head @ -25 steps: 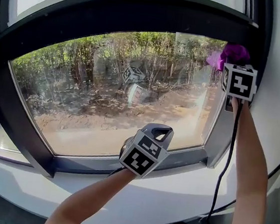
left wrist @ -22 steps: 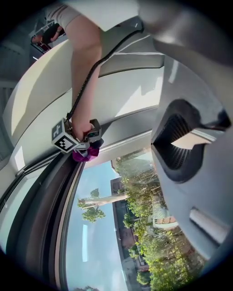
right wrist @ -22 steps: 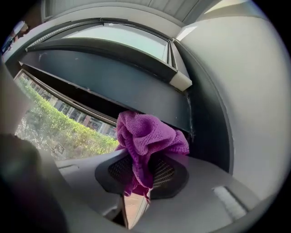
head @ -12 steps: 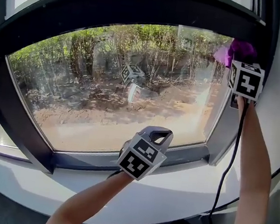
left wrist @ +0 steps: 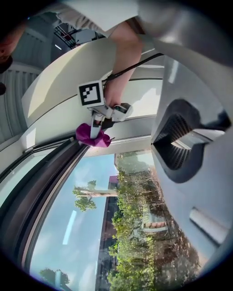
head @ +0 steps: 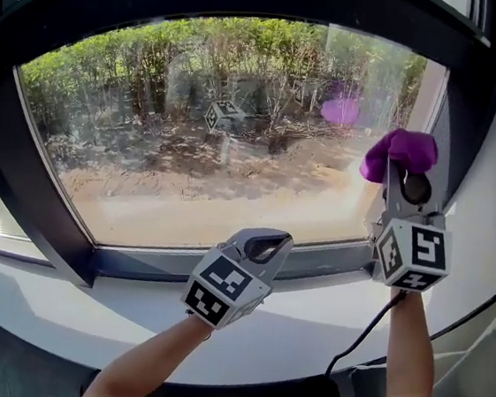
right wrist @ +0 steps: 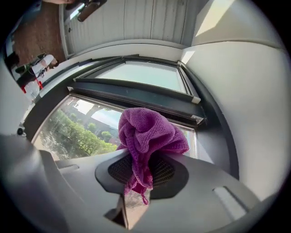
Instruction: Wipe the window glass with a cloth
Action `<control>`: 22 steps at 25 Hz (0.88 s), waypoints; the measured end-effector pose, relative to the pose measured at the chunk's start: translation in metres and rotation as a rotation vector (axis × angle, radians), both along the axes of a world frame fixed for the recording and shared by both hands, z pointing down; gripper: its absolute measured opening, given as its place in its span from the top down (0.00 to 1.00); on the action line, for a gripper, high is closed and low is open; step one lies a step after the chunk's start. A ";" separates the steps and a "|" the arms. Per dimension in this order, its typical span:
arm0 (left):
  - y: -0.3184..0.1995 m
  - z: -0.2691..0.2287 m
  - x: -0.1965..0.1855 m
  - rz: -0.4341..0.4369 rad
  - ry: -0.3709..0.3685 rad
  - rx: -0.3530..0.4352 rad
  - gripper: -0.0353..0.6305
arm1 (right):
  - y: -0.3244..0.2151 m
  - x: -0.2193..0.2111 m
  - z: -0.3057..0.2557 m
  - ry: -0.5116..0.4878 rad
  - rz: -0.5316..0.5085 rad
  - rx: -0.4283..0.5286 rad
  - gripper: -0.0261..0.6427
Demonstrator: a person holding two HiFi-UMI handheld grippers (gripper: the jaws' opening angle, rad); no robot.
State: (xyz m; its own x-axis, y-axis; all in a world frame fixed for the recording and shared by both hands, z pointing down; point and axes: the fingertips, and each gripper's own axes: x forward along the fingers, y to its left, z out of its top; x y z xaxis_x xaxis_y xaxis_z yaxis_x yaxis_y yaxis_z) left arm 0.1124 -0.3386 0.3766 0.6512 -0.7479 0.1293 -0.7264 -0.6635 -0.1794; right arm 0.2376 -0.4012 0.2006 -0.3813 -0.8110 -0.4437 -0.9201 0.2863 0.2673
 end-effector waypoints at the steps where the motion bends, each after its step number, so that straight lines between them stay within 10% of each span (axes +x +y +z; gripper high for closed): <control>1: 0.006 -0.001 -0.007 -0.001 0.011 0.018 0.95 | 0.009 -0.010 0.015 0.001 -0.033 -0.008 0.80; 10: 0.066 -0.038 -0.083 -0.041 0.102 0.106 0.95 | 0.093 -0.133 0.081 -0.045 -0.329 -0.179 0.80; 22: 0.121 -0.225 -0.162 -0.107 0.205 0.028 0.95 | 0.173 -0.242 -0.061 -0.023 -0.449 -0.331 0.80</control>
State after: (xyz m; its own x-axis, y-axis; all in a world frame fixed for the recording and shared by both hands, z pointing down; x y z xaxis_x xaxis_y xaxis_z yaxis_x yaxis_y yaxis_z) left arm -0.0500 -0.2180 0.1516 0.5782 -0.8157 -0.0193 -0.8156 -0.5773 -0.0384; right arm -0.0041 -0.2279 0.1395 -0.7144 -0.6689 -0.2054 -0.6932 0.7165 0.0776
